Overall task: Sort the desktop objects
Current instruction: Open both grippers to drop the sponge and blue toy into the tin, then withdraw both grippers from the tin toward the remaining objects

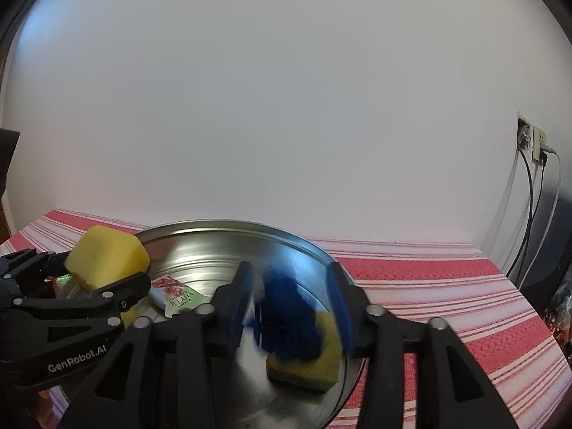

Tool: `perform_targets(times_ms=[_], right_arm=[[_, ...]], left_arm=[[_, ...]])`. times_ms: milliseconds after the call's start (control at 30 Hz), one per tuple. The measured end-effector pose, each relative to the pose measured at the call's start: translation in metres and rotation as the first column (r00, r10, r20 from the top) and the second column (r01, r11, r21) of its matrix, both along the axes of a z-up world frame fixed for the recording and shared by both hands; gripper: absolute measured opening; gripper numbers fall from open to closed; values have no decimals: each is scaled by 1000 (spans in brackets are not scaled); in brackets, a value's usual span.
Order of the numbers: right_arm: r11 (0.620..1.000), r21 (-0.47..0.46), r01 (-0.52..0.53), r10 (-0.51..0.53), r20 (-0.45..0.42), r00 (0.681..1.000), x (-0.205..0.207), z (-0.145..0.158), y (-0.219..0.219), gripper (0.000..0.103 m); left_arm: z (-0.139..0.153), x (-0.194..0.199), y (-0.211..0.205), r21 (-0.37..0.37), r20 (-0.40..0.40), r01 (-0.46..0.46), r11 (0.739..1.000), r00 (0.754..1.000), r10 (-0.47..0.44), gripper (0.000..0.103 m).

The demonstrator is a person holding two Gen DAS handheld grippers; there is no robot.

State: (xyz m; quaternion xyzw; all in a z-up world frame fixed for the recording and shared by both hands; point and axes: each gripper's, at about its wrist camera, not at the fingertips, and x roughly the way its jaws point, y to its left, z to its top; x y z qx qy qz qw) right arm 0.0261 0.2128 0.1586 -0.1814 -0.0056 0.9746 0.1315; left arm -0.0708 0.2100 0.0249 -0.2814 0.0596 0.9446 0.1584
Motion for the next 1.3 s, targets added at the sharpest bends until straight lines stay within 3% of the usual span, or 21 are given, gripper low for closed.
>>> perform_targets(times_ms=[67,133,233,567,600,767,867,1300], right_arm=[[999,4,36,-36,-29,999,8,3,-5,84],[999,-11,42,-43,-83,996,20,7,-9,86],[998,-34,52,-56,-101,993,29,9,-18,92],[996,-28,81,-83,-115,990,34,5,-34,93],[995,-33,89,-93,-131,987,42,-4,-28,92],[990,-59,129,-141,-275,951,72,6,-41,92],[987,-57,153,-163,-317,934,75,12,-43,93],[979,-40,202,-202,-364,909,85,3,-40,93]], left_arm=[[1,1,-1,-26,-31,-29,999,999,28,91],[4,4,-4,-14,-69,-41,999,997,40,102],[5,7,-5,4,-85,-35,999,996,36,102],[4,13,2,-40,-127,-20,999,992,14,102],[4,13,1,-39,-127,-22,999,992,17,102],[2,11,-2,-14,-122,-31,999,992,29,102],[1,12,-4,-4,-135,-37,999,990,36,102],[-5,18,-4,-20,-172,-27,999,985,23,102]])
